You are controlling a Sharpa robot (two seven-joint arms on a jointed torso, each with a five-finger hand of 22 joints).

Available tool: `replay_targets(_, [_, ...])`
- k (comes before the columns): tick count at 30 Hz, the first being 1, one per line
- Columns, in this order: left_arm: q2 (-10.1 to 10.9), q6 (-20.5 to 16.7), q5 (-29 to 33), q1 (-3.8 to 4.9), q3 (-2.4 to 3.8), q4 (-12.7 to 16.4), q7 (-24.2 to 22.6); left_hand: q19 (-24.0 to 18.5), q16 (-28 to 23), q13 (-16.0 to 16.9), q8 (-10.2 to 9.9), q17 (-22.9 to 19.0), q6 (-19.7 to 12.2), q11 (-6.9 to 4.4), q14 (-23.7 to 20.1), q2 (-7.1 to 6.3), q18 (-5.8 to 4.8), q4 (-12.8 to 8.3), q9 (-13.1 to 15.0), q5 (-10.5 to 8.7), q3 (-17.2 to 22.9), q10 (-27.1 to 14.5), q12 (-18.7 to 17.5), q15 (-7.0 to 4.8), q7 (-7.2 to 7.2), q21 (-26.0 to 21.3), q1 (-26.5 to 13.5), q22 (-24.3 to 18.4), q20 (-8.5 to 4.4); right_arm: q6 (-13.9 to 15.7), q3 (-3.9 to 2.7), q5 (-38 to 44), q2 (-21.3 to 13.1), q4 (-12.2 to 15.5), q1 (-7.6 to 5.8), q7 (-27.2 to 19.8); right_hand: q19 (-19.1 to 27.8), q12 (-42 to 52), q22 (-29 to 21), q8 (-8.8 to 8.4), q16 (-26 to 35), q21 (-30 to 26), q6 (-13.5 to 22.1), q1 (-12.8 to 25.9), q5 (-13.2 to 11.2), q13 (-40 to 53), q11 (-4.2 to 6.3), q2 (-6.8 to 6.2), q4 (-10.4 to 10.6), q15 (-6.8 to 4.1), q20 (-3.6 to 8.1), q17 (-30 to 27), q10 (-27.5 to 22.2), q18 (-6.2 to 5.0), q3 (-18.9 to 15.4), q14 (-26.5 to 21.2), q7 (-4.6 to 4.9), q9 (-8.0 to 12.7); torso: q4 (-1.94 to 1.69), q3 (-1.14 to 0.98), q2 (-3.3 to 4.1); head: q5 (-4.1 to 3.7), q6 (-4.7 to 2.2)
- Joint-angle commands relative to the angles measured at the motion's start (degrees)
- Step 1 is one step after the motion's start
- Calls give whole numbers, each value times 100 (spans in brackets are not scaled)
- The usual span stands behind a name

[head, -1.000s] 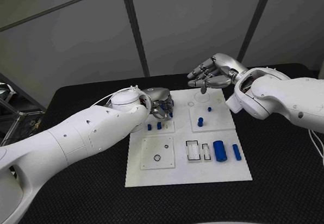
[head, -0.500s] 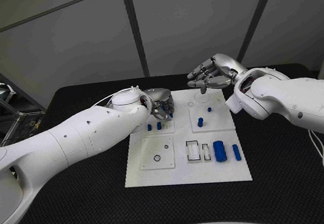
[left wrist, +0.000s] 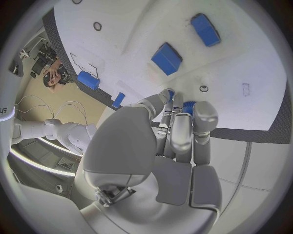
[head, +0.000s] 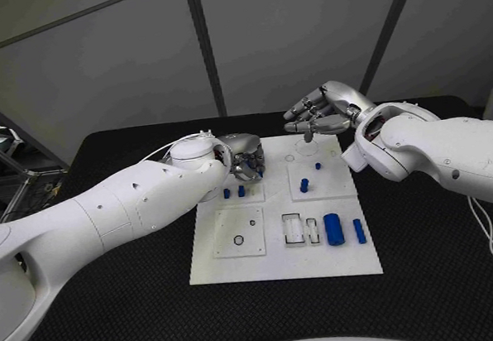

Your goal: Assemble the parts on the task board

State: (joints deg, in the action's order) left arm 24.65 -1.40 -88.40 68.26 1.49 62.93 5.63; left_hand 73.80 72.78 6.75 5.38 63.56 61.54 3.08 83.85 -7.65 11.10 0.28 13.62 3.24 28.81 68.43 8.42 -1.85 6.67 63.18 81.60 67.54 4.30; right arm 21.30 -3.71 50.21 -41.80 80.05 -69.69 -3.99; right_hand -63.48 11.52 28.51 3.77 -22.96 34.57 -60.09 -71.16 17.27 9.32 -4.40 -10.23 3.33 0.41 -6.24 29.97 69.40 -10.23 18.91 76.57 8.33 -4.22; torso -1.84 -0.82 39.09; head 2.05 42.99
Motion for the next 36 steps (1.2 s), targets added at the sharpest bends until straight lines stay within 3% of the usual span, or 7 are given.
replay_targets(1, [-7, -8, -29, -1, -2, -16, -85, 54, 16, -9, 48, -14, 83, -6, 145, 98, -454, -89, -1, -13, 37, 86, 30, 1, 5, 49, 41, 41, 2, -33, -4, -16, 5, 9, -11, -30, 10, 31, -5, 0, 8, -29, 20, -15, 40, -7, 5, 29, 21, 0, -35, 9, -45, -19, 1, -32, -11, -1, -1, 2, -1, 1, 1])
replay_targets(9, [40, -334, 103, -8, -2, 28, -191, 60, 17, -59, -9, -51, 92, 22, 140, 87, -458, -240, -53, 3, 133, 89, -27, 31, 34, 98, 58, 98, 26, -33, -4, -16, -7, 16, -11, -30, 10, 31, -5, 0, 8, -29, 20, -15, 40, -7, 5, 29, 21, 0, -35, 9, -45, -19, 1, -32, -11, -1, -4, 3, -2, -5, -15])
replay_targets(15, [232, -564, 303, -14, 8, 283, -272, 55, 5, -92, -46, -87, 78, 40, 133, 52, -458, -278, -86, 14, 161, 74, -68, 43, 48, 109, 6, 116, 39, -30, -4, -16, -28, 20, -11, -30, 10, 31, -5, 0, 8, -29, 20, -15, 40, -7, 5, 29, 21, 0, -35, 9, -45, -19, 1, -32, -11, -1, -8, 3, -9, -27, -38])
replay_targets(25, [600, -679, 441, -14, 155, 696, -236, 46, 2, -106, -55, -101, 92, 46, 129, 36, -456, -291, -98, 13, 171, 85, -79, 58, 59, 103, -28, 116, 49, -27, -4, -16, -44, 9, -10, -34, 8, 36, -6, 3, 7, -32, 14, -14, 40, -9, 6, 35, 23, -1, -35, 12, -41, -19, 2, -31, -12, -3, -21, 6, -8, -41, -82])
replay_targets(28, [745, -648, 451, -15, 194, 815, -194, 45, 5, -110, -56, -100, 100, 50, 129, 32, -457, -295, -102, 11, 175, 93, -81, 65, 63, 105, -38, 120, 54, -29, -3, -16, -46, 6, -10, -37, 8, 36, -6, 3, 7, -32, 14, -14, 40, -9, 6, 35, 23, -1, -35, 12, -41, -19, 2, -31, -12, -3, -10, 5, -4, -21, -92])
replay_targets(36, [1069, -492, 459, -17, 226, 931, -71, 35, 1, -125, -66, -117, 114, 58, 125, 6, -456, -300, -116, -9, 171, 108, -93, 78, 69, 100, -85, 121, 68, -30, -3, -16, -61, 1, -10, -36, 8, 36, -6, 3, 7, -32, 14, -14, 40, -9, 6, 35, 23, -1, -35, 12, -41, -19, 2, -31, -12, -3, -10, 7, -8, 1, -78])
